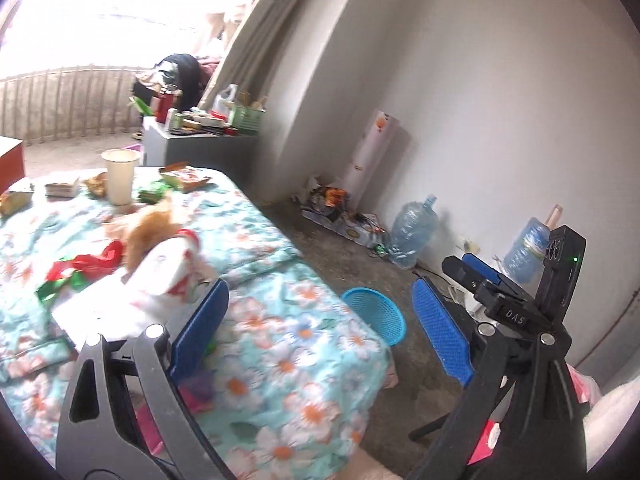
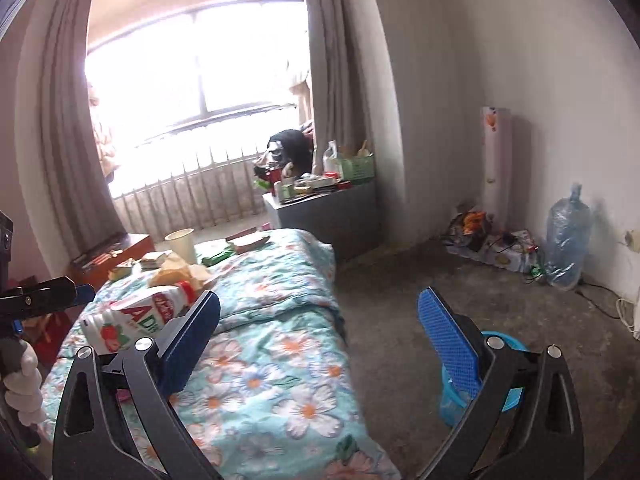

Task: Collect trash
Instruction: 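Withdraw both tools from the wastebasket and return over the bed, then grasp the red snack bag with the left tool while the right tool grasps the crumpled beige paper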

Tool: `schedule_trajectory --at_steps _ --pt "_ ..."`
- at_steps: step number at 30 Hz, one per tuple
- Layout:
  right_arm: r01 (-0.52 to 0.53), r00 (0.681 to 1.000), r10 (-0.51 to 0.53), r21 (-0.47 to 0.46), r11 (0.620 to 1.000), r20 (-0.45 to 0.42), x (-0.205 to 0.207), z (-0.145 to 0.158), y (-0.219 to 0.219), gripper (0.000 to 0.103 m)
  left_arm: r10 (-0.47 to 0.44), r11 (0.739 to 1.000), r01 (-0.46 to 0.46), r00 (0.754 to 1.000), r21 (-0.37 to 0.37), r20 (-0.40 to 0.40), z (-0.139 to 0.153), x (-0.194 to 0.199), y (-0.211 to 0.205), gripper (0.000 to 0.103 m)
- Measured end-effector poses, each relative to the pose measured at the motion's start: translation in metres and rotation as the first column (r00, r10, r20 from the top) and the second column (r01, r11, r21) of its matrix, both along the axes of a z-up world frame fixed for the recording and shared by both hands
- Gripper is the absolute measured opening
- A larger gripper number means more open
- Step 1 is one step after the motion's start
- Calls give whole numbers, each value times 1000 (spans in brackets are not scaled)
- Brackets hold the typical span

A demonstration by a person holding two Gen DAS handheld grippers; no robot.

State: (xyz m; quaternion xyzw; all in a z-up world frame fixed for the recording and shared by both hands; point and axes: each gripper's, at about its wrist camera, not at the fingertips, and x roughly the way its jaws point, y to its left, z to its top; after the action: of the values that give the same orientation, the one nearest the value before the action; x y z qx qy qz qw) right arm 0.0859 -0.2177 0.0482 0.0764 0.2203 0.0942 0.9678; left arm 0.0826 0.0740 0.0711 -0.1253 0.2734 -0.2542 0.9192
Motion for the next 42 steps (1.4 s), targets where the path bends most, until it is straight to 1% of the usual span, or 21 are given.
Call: schedule_trajectory --at_steps 3,5,8,11,14,17,21,23,24,26,27,28,31,33,34,37,39,40,41,42 --pt "-102 994 103 39 994 -43 12 1 29 97 127 992 -127 992 0 1 -5 -21 51 89" --pt "-163 983 169 91 982 -65 19 2 50 97 195 981 -195 981 -10 -9 -12 -28 80 89" --pt "-230 960 253 182 956 -118 35 -2 73 97 243 968 -246 969 -52 -45 -18 -26 110 89" --pt "-263 934 311 253 931 -174 47 -6 93 97 234 965 -239 970 -104 -62 -21 -19 126 89" --pt "-271 912 343 299 915 -223 55 -10 111 97 222 967 -228 973 -112 -58 -24 -12 135 89" --pt "-263 898 352 318 911 -265 61 -17 123 97 218 968 -225 973 -109 -71 -29 -4 142 89" --pt "-253 878 361 335 907 -313 70 -25 134 97 231 960 -247 965 -129 -128 -38 18 165 89" --pt "-248 872 363 344 906 -328 78 -25 135 97 235 957 -257 958 -132 -162 -40 31 176 87" --pt "-245 871 363 349 905 -332 83 -23 135 97 232 958 -256 957 -129 -176 -42 39 181 84" --pt "-241 866 372 373 896 -334 96 -17 132 97 221 962 -248 952 -113 -212 -45 56 187 82" --pt "-241 863 380 388 890 -334 104 -14 131 97 212 965 -240 953 -108 -218 -46 63 189 77" --pt "-248 856 394 402 881 -334 113 -10 130 96 197 970 -222 956 -98 -217 -47 72 188 76" --pt "-273 824 437 424 863 -360 148 -2 134 96 162 985 -170 956 -11 -246 -54 100 178 76" --pt "-299 800 453 395 869 -393 172 0 146 96 138 990 -134 956 35 -258 -58 119 170 76" --pt "-310 789 455 372 875 -413 185 -1 153 96 127 992 -119 956 47 -264 -60 127 165 76" --pt "-354 741 471 317 880 -478 224 -11 180 96 120 991 -96 946 91 -300 -70 155 156 76" --pt "-396 700 485 281 874 -524 248 -23 201 97 98 991 -64 943 116 -318 -78 173 150 76" --pt "-396 687 477 269 878 -547 258 -30 208 97 98 989 -55 937 137 -335 -82 182 146 76" --pt "-405 666 480 264 875 -571 267 -38 216 97 99 987 -47 931 154 -350 -87 190 144 76" --pt "-423 637 494 268 866 -591 275 -45 225 97 97 986 -39 927 165 -362 -91 197 143 76"
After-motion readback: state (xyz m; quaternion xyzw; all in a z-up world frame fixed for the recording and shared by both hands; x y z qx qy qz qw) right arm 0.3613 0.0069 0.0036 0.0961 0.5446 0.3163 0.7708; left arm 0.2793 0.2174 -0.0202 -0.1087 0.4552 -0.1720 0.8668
